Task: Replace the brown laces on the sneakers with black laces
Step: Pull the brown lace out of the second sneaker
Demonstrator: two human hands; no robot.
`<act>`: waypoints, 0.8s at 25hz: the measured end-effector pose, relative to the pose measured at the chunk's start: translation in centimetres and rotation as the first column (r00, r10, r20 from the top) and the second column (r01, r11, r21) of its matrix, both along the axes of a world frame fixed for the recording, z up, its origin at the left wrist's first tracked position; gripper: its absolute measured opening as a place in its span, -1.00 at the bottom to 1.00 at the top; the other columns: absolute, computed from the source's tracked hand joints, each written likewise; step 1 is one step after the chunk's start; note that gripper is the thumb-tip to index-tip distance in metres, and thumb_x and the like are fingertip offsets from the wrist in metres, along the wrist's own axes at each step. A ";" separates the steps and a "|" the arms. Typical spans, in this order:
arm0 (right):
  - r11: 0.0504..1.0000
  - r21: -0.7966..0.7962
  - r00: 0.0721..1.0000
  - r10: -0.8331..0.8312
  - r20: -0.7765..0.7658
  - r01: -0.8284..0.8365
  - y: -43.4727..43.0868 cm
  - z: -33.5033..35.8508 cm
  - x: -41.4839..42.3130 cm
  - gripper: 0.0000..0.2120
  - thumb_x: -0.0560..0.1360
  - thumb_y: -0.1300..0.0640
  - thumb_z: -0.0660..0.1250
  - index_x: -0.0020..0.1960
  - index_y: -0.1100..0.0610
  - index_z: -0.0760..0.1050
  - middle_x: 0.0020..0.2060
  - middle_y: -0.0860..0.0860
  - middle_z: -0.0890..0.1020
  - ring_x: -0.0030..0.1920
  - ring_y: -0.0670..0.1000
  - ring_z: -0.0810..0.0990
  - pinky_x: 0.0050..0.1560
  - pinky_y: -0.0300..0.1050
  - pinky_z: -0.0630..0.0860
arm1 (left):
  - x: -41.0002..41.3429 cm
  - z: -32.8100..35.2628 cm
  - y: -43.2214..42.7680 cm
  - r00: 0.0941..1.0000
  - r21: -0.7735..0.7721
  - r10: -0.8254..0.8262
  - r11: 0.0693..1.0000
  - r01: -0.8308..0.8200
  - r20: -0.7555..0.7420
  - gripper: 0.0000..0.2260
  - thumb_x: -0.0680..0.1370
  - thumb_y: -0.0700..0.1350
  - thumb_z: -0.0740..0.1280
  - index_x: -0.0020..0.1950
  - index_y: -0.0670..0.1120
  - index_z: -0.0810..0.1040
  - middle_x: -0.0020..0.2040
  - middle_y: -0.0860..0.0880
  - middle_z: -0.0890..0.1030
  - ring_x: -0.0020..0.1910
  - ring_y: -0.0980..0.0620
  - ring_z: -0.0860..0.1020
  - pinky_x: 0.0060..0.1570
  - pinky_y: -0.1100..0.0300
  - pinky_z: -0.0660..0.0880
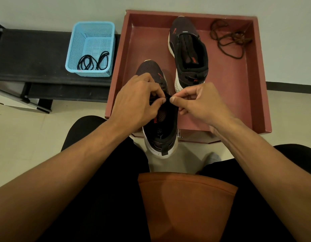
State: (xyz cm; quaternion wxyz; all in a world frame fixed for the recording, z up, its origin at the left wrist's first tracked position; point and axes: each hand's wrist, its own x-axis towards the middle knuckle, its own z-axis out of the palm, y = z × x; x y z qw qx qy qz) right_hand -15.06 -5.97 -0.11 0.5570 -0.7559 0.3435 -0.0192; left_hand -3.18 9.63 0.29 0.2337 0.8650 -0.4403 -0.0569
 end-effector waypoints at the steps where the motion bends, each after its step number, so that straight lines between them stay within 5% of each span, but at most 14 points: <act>1: 1.000 0.007 1.000 -0.005 -0.002 0.005 0.0 0.0 0.0 -0.96 0.49 0.12 0.59 -0.12 0.07 0.75 -0.33 0.04 0.74 -0.30 0.03 0.72 0.02 0.13 0.73 | 0.1 0.1 0.2 0.998 -0.031 0.021 0.999 -0.022 -0.059 -0.95 0.53 0.02 0.50 -0.09 0.08 0.67 -0.09 0.13 0.51 -0.13 0.15 0.47 -0.12 0.25 0.34; 4: 1.000 0.013 1.000 -0.003 -0.008 0.003 -0.3 0.2 -0.1 -0.95 0.50 0.15 0.58 -0.13 0.08 0.74 -0.32 0.06 0.74 -0.28 0.06 0.73 0.01 0.08 0.73 | 0.4 0.6 1.2 0.962 -0.117 0.166 0.974 -0.194 -0.215 -0.89 0.54 -0.10 0.46 -0.14 -0.02 0.56 -0.14 0.11 0.50 -0.22 0.18 0.47 -0.16 0.32 0.37; 8: 1.000 0.019 1.000 -0.009 -0.007 0.009 -0.6 0.2 -0.2 -0.94 0.50 0.15 0.58 -0.14 0.08 0.74 -0.30 0.07 0.75 -0.27 0.07 0.72 0.02 0.07 0.73 | 1.3 0.7 1.8 0.820 -0.189 0.353 0.860 -0.474 -0.451 -0.82 0.56 -0.07 0.34 -0.14 -0.17 0.56 -0.24 0.00 0.56 -0.25 0.11 0.48 -0.18 0.18 0.43; 14: 0.998 -0.014 0.998 0.062 0.013 -0.062 -0.3 0.6 -0.4 -0.94 0.47 0.12 0.60 -0.14 0.09 0.75 -0.33 0.06 0.74 -0.28 0.03 0.74 0.00 0.03 0.73 | 2.1 0.8 1.5 0.801 -0.221 0.422 0.810 -0.543 -0.424 -0.83 0.60 0.00 0.39 0.12 -0.04 0.60 -0.13 0.31 0.53 -0.12 0.33 0.48 -0.02 0.38 0.42; 16: 0.988 -0.117 0.994 0.108 0.015 -0.105 -0.2 0.5 -0.4 -0.92 0.47 0.07 0.59 -0.17 0.04 0.73 -0.36 0.01 0.72 -0.32 -0.03 0.73 -0.02 -0.04 0.71 | 2.4 1.0 1.9 0.808 -0.226 0.516 0.783 -0.579 -0.282 -0.64 0.55 0.06 0.40 0.30 -0.02 0.51 0.14 0.10 0.45 0.09 0.21 0.41 0.15 0.18 0.44; 18: 0.964 -0.233 0.990 0.138 0.016 -0.131 0.0 0.5 -0.4 -0.90 0.46 0.02 0.59 -0.20 -0.01 0.72 -0.37 -0.06 0.71 -0.33 -0.12 0.70 -0.09 -0.13 0.67 | 1.8 1.3 2.1 0.878 -0.248 0.460 0.842 -0.479 -0.135 -0.67 0.54 0.08 0.39 0.25 -0.01 0.53 0.12 0.03 0.47 0.08 0.12 0.44 0.09 0.12 0.48; 20: 0.941 -0.310 0.988 0.153 0.027 -0.138 0.2 0.4 -0.4 -0.89 0.44 0.00 0.58 -0.20 -0.02 0.70 -0.36 -0.12 0.70 -0.31 -0.19 0.68 -0.15 -0.28 0.60 | 0.5 1.7 2.2 0.950 -0.259 0.268 0.917 -0.303 -0.163 -0.85 0.58 0.03 0.41 0.03 -0.02 0.60 -0.13 0.08 0.58 -0.17 0.16 0.52 -0.14 0.23 0.51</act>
